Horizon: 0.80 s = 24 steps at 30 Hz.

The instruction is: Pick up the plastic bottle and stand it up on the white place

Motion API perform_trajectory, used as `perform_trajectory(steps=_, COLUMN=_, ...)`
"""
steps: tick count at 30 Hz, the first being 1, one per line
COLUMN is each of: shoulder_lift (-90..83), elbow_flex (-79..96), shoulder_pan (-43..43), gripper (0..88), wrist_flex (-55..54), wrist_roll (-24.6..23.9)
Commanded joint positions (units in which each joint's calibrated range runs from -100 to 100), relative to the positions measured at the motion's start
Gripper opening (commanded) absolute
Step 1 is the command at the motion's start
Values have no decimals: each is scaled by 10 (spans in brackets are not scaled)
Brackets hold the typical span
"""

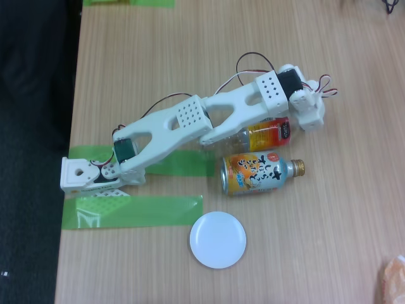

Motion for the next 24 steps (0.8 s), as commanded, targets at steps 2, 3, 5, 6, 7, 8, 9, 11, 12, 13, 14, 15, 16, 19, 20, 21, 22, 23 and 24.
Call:
perform_trajectory(steps=2, shoulder_lift=2, elbow_flex=-21, shoulder_pan=-3, gripper=263, wrist_flex=-9, wrist_roll=-1)
perform_trajectory(steps=3, shoulder_lift=4, elbow_flex=-21, shoulder_pan=-3, gripper=263, wrist_flex=-9, wrist_roll=-1)
perform_trajectory(steps=5, shoulder_lift=6, elbow_flex=-21, shoulder_pan=-3, gripper=263, wrist_flex=-9, wrist_roll=-1)
perform_trajectory(steps=6, shoulder_lift=7, elbow_flex=-19, shoulder_pan=-3, gripper=263, wrist_flex=-9, wrist_roll=-1)
perform_trajectory(steps=7, shoulder_lift=8, elbow_flex=-19, shoulder_pan=-3, gripper=263, wrist_flex=-9, wrist_roll=-1)
perform_trajectory(steps=8, shoulder_lift=9, elbow_flex=-20, shoulder_pan=-3, gripper=263, wrist_flex=-9, wrist_roll=-1)
perform_trajectory(steps=9, shoulder_lift=11, elbow_flex=-20, shoulder_pan=-3, gripper=263, wrist_flex=-9, wrist_roll=-1)
perform_trajectory(steps=11, shoulder_lift=13, elbow_flex=-21, shoulder_pan=2, gripper=263, wrist_flex=-9, wrist_roll=-1)
perform_trajectory(steps=12, shoulder_lift=13, elbow_flex=-21, shoulder_pan=6, gripper=263, wrist_flex=-8, wrist_roll=-1)
perform_trajectory(steps=13, shoulder_lift=13, elbow_flex=-19, shoulder_pan=8, gripper=263, wrist_flex=-8, wrist_roll=-1)
perform_trajectory(steps=14, shoulder_lift=13, elbow_flex=-19, shoulder_pan=10, gripper=263, wrist_flex=-5, wrist_roll=-1)
perform_trajectory(steps=15, shoulder_lift=13, elbow_flex=-18, shoulder_pan=11, gripper=263, wrist_flex=-4, wrist_roll=-1)
perform_trajectory(steps=16, shoulder_lift=13, elbow_flex=-16, shoulder_pan=14, gripper=263, wrist_flex=-4, wrist_roll=-1)
perform_trajectory(steps=19, shoulder_lift=14, elbow_flex=-16, shoulder_pan=21, gripper=263, wrist_flex=-4, wrist_roll=-1)
perform_trajectory(steps=20, shoulder_lift=14, elbow_flex=-15, shoulder_pan=21, gripper=263, wrist_flex=-4, wrist_roll=-1)
perform_trajectory(steps=21, shoulder_lift=14, elbow_flex=-15, shoulder_pan=23, gripper=262, wrist_flex=-3, wrist_roll=-1)
perform_trajectory(steps=22, shoulder_lift=14, elbow_flex=-15, shoulder_pan=26, gripper=262, wrist_flex=-3, wrist_roll=-1)
perform_trajectory(steps=23, shoulder_lift=14, elbow_flex=-14, shoulder_pan=26, gripper=262, wrist_flex=-3, wrist_roll=-1)
perform_trajectory(steps=24, shoulder_lift=14, elbow_flex=-14, shoulder_pan=27, gripper=262, wrist_flex=-3, wrist_roll=0)
